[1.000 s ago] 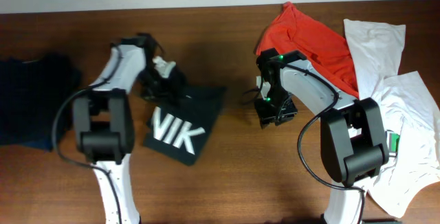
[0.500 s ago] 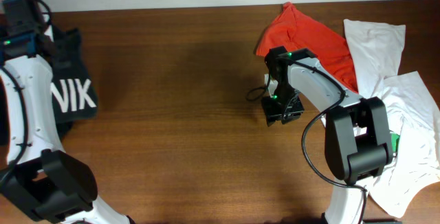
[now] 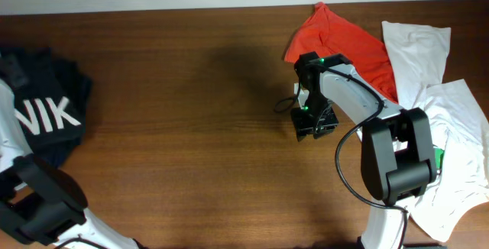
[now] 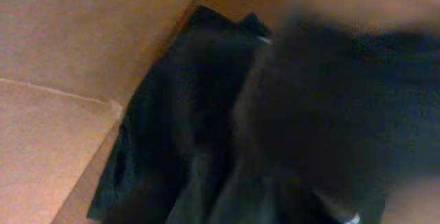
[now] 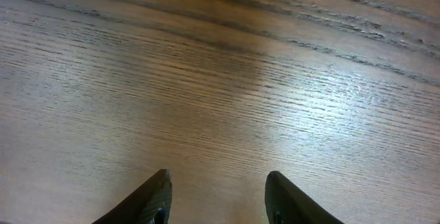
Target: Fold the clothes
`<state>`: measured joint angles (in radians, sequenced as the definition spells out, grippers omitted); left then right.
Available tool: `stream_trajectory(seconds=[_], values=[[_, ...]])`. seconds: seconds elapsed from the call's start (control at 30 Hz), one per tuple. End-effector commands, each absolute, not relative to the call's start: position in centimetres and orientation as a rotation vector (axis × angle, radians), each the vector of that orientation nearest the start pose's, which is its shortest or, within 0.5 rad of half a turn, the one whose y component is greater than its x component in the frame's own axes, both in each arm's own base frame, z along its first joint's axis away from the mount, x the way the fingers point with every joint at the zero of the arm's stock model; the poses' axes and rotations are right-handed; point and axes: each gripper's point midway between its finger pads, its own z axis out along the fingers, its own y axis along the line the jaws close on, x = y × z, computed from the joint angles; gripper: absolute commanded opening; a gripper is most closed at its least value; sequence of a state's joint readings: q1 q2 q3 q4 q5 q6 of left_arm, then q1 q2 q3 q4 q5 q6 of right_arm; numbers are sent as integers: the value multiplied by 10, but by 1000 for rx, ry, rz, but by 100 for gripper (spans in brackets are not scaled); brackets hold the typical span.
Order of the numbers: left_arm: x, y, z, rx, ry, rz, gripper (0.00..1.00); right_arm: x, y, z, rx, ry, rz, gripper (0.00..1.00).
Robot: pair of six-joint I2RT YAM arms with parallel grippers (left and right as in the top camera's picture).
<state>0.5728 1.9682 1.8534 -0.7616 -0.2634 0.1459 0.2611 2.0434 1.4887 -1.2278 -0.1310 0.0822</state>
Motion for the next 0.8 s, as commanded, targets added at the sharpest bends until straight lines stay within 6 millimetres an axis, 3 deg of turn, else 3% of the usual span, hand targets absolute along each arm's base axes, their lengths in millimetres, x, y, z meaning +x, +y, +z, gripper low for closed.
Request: stream_trajectory(seconds=[0.0,0.07,0.13,0.2,0.3,0.33,0.37,0.4,0.5,0.57,0.67,0.77], values=[[393,361,200,-789,2391,651,96,317,103,37,-260,3342,140,48],[387,363,202,-826,2381,599,99,317,103,37,-260,3343,141,49],[397,344,204,-772,2396,494,99,317,103,37,-259,3343,141,50],[432,290,209,-609,2404,249,99,316,104,37,-258,3343,155,58],[473,198,207,-373,2449,10,99,311,128,41,-235,3348,393,70],[478,176,204,-325,2472,-14,99,310,135,44,-226,3345,473,79],[482,150,200,-266,2503,-43,99,308,143,47,-214,3341,560,99],[479,110,192,-192,2573,-95,99,307,144,49,-190,3346,612,99],[443,48,170,-128,2785,-195,99,307,122,59,3,3386,646,99],[419,31,163,-120,2897,-230,99,305,103,69,123,3414,665,99],[375,22,157,-166,3077,-272,99,302,83,88,202,3388,660,99],[360,20,159,-176,3130,-285,99,300,77,112,148,3319,568,99]])
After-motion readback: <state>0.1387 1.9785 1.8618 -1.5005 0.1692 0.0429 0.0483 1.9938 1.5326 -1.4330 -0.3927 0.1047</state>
